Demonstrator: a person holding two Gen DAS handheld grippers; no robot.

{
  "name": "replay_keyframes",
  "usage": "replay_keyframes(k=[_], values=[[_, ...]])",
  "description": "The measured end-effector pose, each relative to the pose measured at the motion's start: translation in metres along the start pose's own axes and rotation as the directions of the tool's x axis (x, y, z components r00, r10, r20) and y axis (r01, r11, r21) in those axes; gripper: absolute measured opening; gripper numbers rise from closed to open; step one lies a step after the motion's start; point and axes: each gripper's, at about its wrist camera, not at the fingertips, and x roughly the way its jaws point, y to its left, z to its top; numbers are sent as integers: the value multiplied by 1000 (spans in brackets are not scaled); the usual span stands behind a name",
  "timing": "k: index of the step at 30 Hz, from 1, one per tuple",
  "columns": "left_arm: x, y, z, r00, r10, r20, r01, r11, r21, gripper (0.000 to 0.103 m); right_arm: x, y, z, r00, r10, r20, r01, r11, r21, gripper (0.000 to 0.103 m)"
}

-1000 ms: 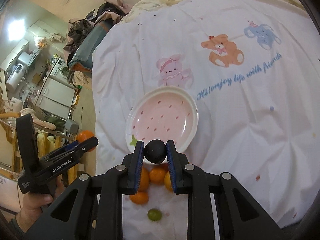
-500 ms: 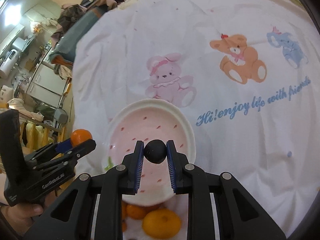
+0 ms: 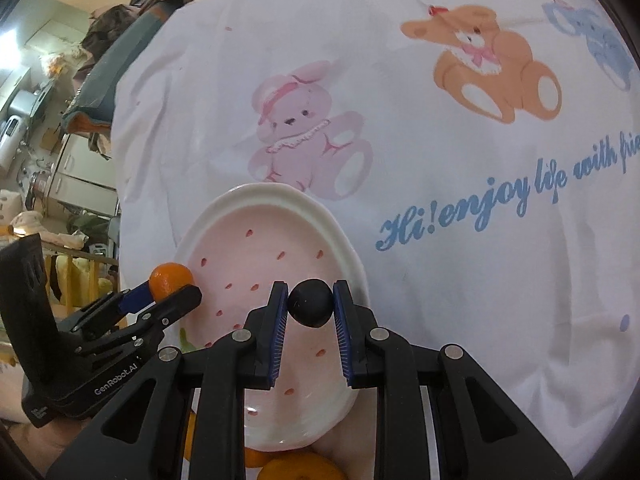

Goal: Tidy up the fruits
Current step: 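Carry both fruits over the pink plate and open both tools to drop them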

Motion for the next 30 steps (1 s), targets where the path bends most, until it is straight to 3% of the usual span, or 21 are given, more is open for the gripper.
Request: replay_keyframes(k=[21,22,23,25,28,30], values=[[14,-10,3,998,-9,-59,11,999,32,41,18,8,8,1000,1,-14,-1,999,-33,27],[13,-10,3,998,-15,-55,17,999,30,50,16,7,8,1000,0,-6,0,999,-33,27],[10,-10,3,999,-32,-40,33,999,28,69,15,7,8,1000,4,-2,-4,1000,-31,27],[3,-15,4,999,-44,-9,44,998,36,90,14,6,10,1000,0,2,0,1000,-29,27],[-7,-20,5,999,-41,34,39,998,58,93,9,5,11,1000,0,11,0,1000,-21,29],[-11,-21,6,998,-19,54,15,997,71,93,4,5,12,1000,14,22,-14,1000,-16,42]])
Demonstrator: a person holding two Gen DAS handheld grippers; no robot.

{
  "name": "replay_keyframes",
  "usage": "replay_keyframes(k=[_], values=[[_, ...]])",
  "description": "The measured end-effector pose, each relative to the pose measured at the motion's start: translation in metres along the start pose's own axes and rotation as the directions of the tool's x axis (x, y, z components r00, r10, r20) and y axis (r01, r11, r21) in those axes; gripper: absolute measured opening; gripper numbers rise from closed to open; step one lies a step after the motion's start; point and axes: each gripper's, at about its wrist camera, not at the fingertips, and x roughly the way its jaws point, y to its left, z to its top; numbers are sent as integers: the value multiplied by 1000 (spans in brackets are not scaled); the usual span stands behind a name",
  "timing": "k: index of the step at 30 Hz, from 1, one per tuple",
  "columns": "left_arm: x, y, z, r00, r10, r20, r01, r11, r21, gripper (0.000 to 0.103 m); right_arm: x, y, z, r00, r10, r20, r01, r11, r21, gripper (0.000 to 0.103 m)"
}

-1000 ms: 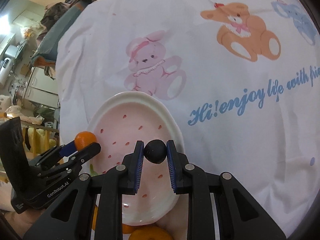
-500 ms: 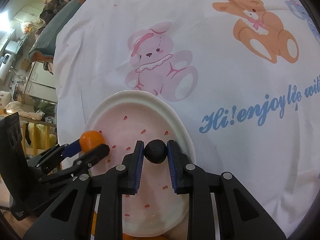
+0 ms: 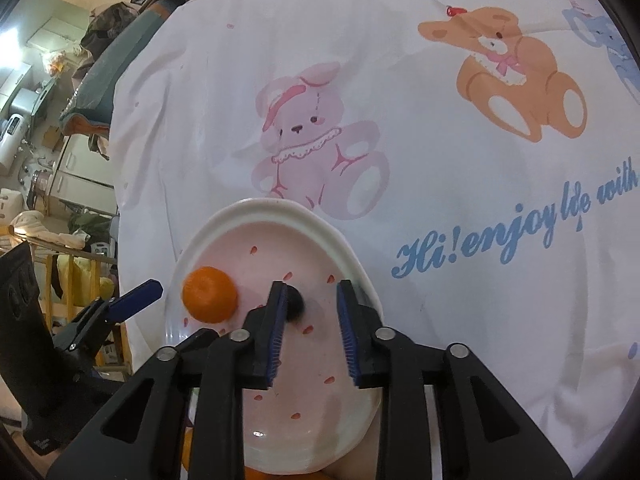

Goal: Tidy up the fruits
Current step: 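Carry both fruits over the pink plate and open both tools to drop them, then move both tools back toward the remaining fruit cluster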

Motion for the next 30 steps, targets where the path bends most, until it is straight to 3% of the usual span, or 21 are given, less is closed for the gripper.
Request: replay_keyframes(k=[2,11,21,25,28,30], values=[[-4,2,-1,1000,22,21,-22,1000,2,93,-8,2,1,1000,17,22,-17,1000,-4,53],[-27,14,-1,994,66,84,-61,996,-61,93,-37,7,1,995,-14,102,15,1000,-10,86],[-62,20,-16,987,64,150,-49,994,-100,93,-68,24,-16,990,-9,139,16,999,-52,87],[-76,20,-22,982,80,171,-62,992,-111,93,-81,34,-34,986,-25,164,42,994,-103,87],[-84,22,-25,986,37,164,-15,991,-133,93,-93,35,-49,984,-14,178,34,994,-108,87],[-88,22,-27,985,48,168,-24,990,-142,93,-102,35,-60,981,-12,194,33,994,-105,87]])
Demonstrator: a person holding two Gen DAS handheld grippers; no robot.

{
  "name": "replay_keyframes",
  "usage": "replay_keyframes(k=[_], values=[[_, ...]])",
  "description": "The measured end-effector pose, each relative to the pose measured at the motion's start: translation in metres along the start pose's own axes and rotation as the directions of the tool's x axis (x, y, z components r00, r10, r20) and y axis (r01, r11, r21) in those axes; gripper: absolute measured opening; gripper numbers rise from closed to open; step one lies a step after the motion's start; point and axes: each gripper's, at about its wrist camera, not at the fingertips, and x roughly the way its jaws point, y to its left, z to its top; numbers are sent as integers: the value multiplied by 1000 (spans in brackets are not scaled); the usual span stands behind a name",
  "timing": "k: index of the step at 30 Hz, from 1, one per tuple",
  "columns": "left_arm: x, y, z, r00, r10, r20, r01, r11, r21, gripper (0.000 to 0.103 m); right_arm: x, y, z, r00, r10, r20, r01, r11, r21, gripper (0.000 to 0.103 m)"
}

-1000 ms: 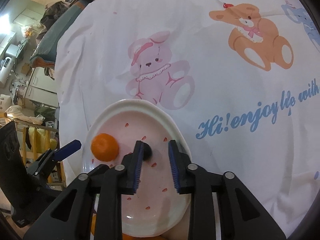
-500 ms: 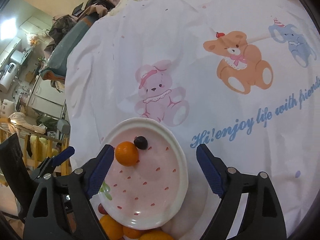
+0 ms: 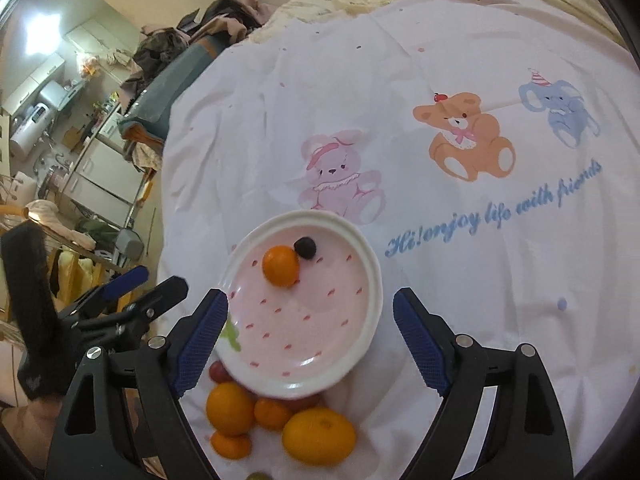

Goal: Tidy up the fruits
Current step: 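Move both tools back toward the remaining fruit cluster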

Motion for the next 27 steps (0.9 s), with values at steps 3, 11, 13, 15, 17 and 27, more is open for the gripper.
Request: replay_keyframes(k=[3,11,13,15,17,27], values=[[-11,0,-7,1000,4,19,-3,1000,-10,93,-12,1,-10,1000,-5,15,5,1000,2,87],[-35,5,-33,1000,8,7,-8,999,-31,93,-36,8,-37,998,-40,48,41,998,-37,87],[-45,9,-40,999,22,24,-21,999,-40,93,-38,6,-44,997,-63,50,64,998,-28,87],[-53,15,-49,999,41,35,-39,998,-50,93,-39,4,-49,996,-74,51,75,997,-11,87],[-57,22,-57,998,46,33,-43,997,-71,93,-39,3,-53,996,-74,45,74,997,1,87],[-38,45,-88,996,25,-89,-41,982,-185,93,16,-5,-86,977,-58,-204,73,995,69,87]])
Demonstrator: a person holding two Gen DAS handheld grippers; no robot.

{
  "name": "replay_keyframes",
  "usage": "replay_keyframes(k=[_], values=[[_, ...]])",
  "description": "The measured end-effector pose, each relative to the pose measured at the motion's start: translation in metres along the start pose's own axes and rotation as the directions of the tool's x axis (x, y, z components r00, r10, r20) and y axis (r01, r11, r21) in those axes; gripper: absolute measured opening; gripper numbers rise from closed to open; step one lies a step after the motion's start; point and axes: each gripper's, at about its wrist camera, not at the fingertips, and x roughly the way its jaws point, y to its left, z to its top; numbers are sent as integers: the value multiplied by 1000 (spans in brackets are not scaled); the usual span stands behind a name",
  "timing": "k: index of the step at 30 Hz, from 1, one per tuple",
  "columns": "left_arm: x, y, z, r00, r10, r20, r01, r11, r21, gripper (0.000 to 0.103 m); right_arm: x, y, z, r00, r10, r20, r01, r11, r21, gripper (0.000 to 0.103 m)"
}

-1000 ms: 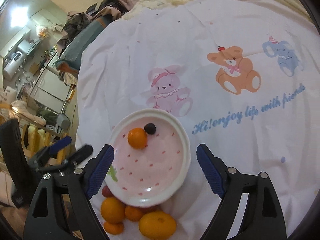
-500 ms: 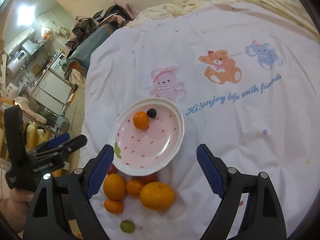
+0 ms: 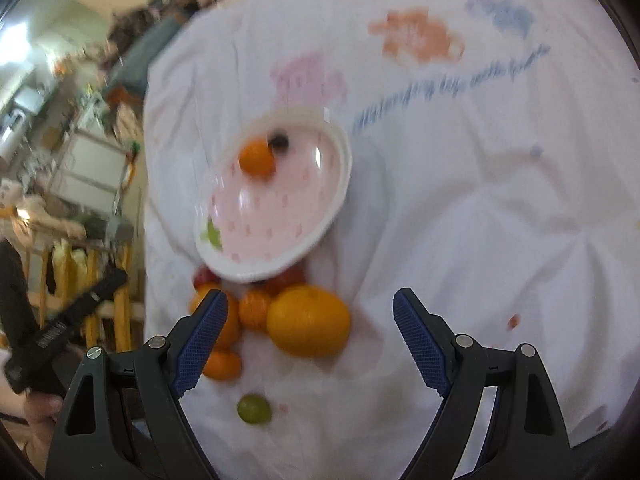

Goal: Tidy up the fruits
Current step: 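Move both tools back toward the remaining fruit cluster, then grasp a large orange with the right tool while the left tool grasps another orange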

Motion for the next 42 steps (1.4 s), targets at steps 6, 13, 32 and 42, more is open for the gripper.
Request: replay_keyframes(k=[6,13,32,42], values=[[9,-4,1,1000,-11,-14,11,1000,-4,93,37,9,-8,994,-50,-93,47,998,-35,87],[16,-4,4,999,-19,-35,18,1000,-17,93,59,20,-9,986,-113,-124,101,990,-101,87],[21,-9,4,999,-7,-45,7,1000,-1,93,60,29,-11,981,-156,-113,136,976,-170,63],[27,-6,1,998,0,-70,0,1000,-6,93,20,23,-5,995,-102,-1,101,987,-125,63]])
